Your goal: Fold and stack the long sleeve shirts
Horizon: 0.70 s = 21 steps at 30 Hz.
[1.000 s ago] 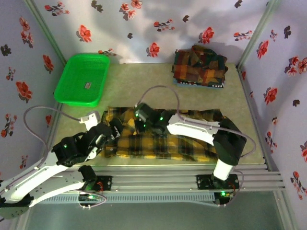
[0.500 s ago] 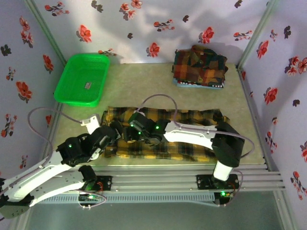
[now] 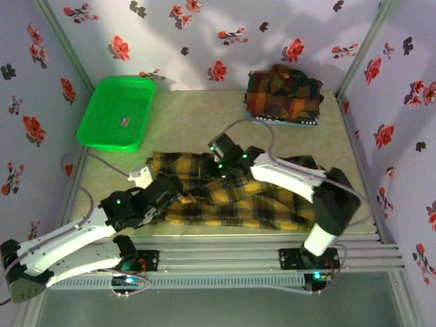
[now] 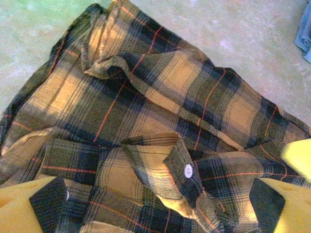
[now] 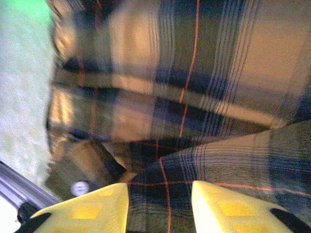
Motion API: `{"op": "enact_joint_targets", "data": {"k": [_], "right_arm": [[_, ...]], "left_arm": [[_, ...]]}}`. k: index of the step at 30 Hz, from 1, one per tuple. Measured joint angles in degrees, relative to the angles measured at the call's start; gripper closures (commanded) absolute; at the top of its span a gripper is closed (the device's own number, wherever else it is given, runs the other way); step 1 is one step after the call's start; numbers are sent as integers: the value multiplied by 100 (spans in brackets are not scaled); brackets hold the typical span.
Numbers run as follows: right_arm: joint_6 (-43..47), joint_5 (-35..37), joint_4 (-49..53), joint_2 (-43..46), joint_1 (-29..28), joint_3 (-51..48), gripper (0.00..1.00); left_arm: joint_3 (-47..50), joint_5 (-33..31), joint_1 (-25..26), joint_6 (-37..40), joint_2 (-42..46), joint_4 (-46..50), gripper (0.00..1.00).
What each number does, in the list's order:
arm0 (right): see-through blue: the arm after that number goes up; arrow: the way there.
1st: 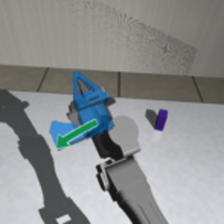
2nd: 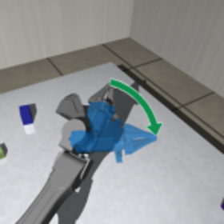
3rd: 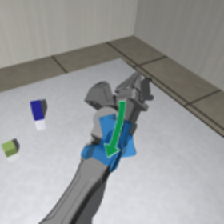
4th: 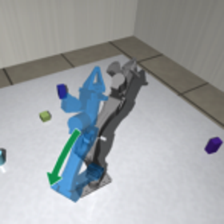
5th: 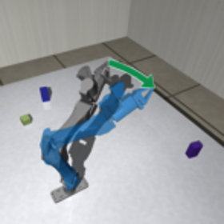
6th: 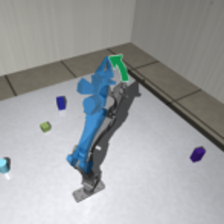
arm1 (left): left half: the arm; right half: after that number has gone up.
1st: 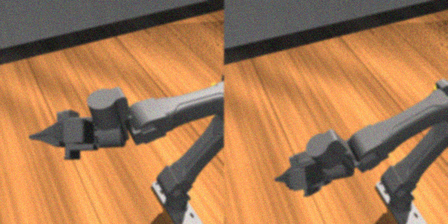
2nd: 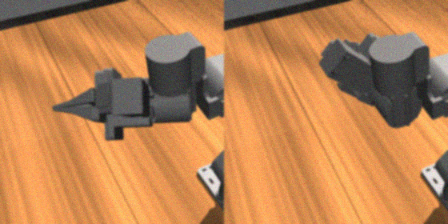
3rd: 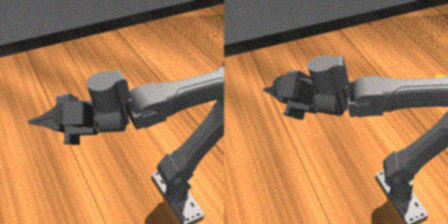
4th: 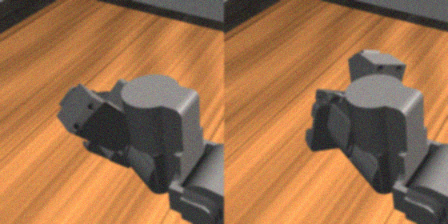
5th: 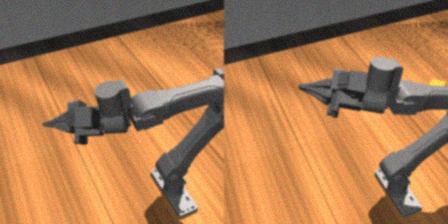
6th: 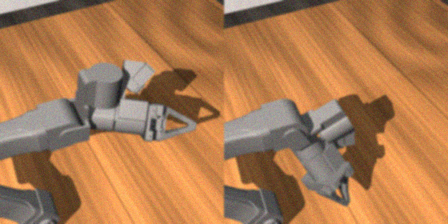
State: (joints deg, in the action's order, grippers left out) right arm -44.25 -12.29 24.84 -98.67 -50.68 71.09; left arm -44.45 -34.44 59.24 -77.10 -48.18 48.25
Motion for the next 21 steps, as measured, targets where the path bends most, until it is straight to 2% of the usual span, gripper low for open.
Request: {"op": "enact_joint_targets", "data": {"k": [6, 14, 19, 21], "right_arm": [[232, -739, 122, -1088, -431, 343, 71], [586, -1453, 396, -970, -1274, 483, 71], [616, -1445, 616, -647, -1088, 299, 56], [575, -1329, 767, -334, -787, 262, 46]], "left_arm": [[-160, -48, 2, -433, 326, 551, 0], [-223, -37, 4, -704, 575, 1075, 0], [-11, 264, 11, -704, 498, 839, 0], [138, 551, 13, -702, 315, 697, 1]]}}
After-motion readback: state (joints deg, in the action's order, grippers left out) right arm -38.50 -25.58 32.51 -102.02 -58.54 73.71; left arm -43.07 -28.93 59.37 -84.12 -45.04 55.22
